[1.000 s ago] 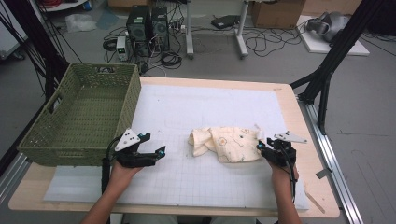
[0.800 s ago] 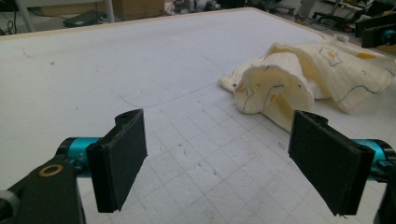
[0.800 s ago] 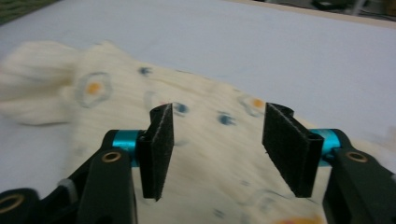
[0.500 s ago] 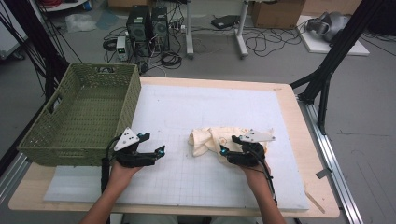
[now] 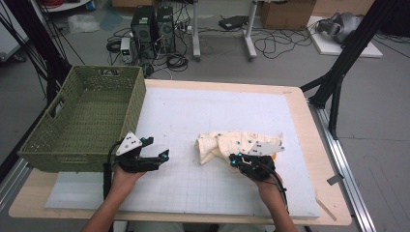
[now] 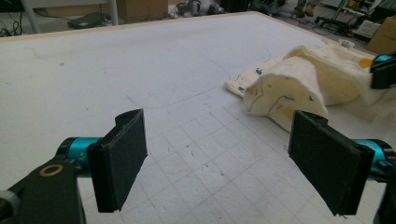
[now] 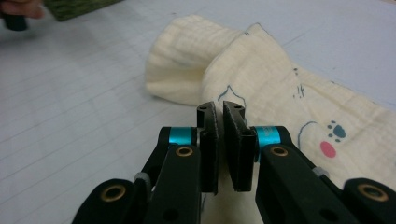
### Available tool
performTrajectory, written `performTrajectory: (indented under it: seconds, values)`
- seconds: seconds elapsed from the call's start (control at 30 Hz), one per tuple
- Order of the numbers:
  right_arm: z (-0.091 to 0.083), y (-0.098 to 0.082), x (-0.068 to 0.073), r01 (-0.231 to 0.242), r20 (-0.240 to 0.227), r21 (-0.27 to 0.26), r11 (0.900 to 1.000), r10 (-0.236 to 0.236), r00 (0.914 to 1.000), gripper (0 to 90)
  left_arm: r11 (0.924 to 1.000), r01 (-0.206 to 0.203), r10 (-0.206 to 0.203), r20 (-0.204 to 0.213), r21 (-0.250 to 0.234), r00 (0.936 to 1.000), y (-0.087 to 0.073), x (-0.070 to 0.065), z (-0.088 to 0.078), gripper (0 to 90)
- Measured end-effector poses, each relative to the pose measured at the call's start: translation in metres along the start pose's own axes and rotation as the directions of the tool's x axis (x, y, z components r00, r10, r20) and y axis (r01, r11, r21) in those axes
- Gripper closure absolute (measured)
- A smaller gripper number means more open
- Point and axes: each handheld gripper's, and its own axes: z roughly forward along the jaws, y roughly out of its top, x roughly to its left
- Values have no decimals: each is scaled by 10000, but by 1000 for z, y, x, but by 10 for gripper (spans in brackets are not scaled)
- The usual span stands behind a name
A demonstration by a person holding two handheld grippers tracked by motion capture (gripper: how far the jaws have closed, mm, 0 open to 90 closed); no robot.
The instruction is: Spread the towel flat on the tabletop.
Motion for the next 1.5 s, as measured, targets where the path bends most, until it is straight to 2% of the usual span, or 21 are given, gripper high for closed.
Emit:
performTrajectory:
  seconds: [0.07, 0.23, 0.33, 0.47, 0.53, 0.6, 0.7, 0.8, 0.83, 0.97, 1.07, 1.13, 1.33, 1.5]
  values:
    - [-10, -3, 1, 64, -357, -45, 10000, -65, 9993, 847, 10000, 11, -11, -8, -16, 10000, 0, -1, 0, 198]
    - [-34, -15, 0, 133, -884, 23, 9999, -130, 9960, 845, 10000, -34, 34, -2, 21, 10000, 0, -1, 1, 198]
    - [-45, -25, -1, 327, -867, 318, 9990, -298, 9958, 852, 10000, -32, 33, -25, 51, 10000, 0, -2, 1, 198]
    - [-54, -41, -3, 467, -738, 991, 9940, -394, 9965, 850, 9999, -51, 51, -32, 91, 10000, -1, -1, 2, 199]
    - [-57, -46, -4, 489, -612, 1130, 9924, -421, 9972, 784, 9999, -27, 28, -23, 128, 10000, -1, -1, 3, 199]
    - [-62, -47, -5, 327, -451, 862, 9957, -289, 9986, 707, 9998, -29, 30, -30, 180, 10000, -1, -1, 4, 199]
    - [-70, -40, -8, -21, -70, 97, 10000, 22, 10000, 544, 9997, -17, 16, 54, 228, 10000, -2, -2, 7, 201]
    - [-78, -35, -10, -289, 614, -564, 9980, 323, 9976, 410, 9994, -17, 13, 117, 333, 9999, -1, -2, 11, 205]
    - [-79, -34, -12, -323, 930, -747, 9967, 392, 9949, 392, 9994, 21, -24, 86, 347, 10000, 0, -2, 12, 205]
    - [-84, -35, -16, -459, 1993, -930, 9946, 638, 9779, 345, 9989, 393, -396, 122, 273, 9991, 3, 0, 16, 218]
    - [-87, -38, -21, -523, 2516, -947, 9941, 747, 9649, 326, 9953, 902, -910, 224, 347, 9956, 5, 2, 23, 233]
    - [-89, -40, -23, -650, 2786, -927, 9936, 885, 9563, 313, 9932, 1066, -1081, 314, 471, 9936, 8, 2, 30, 239]
    - [-91, -44, -28, -691, 3398, -903, 9935, 960, 9356, 306, 9904, 883, -940, 500, 1061, 9943, 22, -8, 63, 243]
    - [-92, -45, -29, -712, 3459, -935, 9931, 995, 9330, 307, 9850, 393, -517, 698, 1683, 9962, 31, -25, 98, 254]
